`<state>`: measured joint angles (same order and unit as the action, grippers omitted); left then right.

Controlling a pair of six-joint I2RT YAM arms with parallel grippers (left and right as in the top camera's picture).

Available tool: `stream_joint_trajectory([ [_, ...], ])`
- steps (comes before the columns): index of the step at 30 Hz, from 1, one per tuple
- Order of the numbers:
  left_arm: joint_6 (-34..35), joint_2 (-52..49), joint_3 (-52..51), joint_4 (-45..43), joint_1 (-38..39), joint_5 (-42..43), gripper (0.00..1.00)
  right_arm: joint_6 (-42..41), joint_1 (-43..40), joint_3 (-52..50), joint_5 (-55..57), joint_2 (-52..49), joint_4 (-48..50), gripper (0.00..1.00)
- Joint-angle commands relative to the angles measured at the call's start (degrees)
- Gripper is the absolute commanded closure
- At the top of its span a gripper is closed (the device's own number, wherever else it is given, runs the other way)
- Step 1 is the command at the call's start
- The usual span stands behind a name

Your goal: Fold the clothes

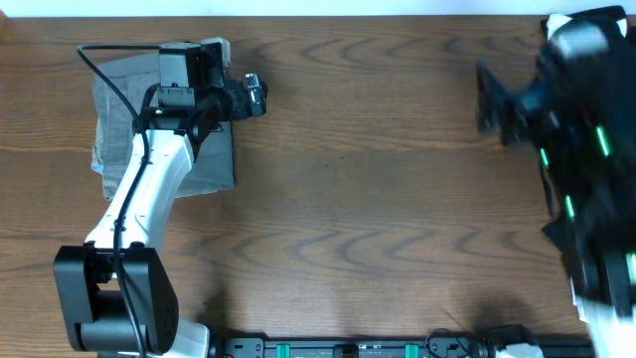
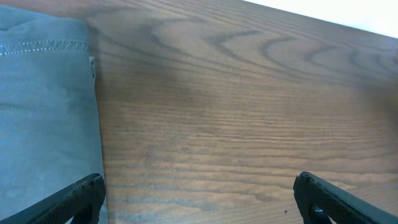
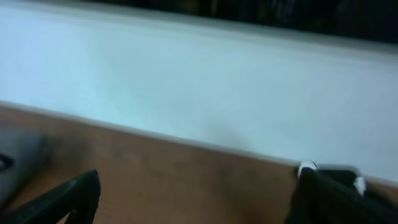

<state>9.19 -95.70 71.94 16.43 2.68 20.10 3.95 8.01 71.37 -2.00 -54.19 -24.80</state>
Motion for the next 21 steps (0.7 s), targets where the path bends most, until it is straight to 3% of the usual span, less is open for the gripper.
stream_joint_trajectory([
  [1, 0.11, -0.42, 0.28, -0.04, -0.09, -0.46, 0.02, 1.22, -0.42, -10.14, -3.17, 12.09, 4.61, 0.01],
  [5, 0.11, -0.42, 0.28, -0.04, -0.09, -0.46, 0.02, -2.49, -3.17, -25.16, -7.26, 25.75, 13.99, 0.01],
  [9, 0.11, -0.42, 0.28, -0.04, -0.09, -0.46, 0.02, -6.08, -6.34, -38.27, -6.88, 33.27, 20.59, 0.01],
  [21, 0.11, -0.42, 0.28, -0.04, -0.09, -0.46, 0.02, -9.05, -5.75, -60.02, 0.79, 50.69, 30.03, 0.01],
])
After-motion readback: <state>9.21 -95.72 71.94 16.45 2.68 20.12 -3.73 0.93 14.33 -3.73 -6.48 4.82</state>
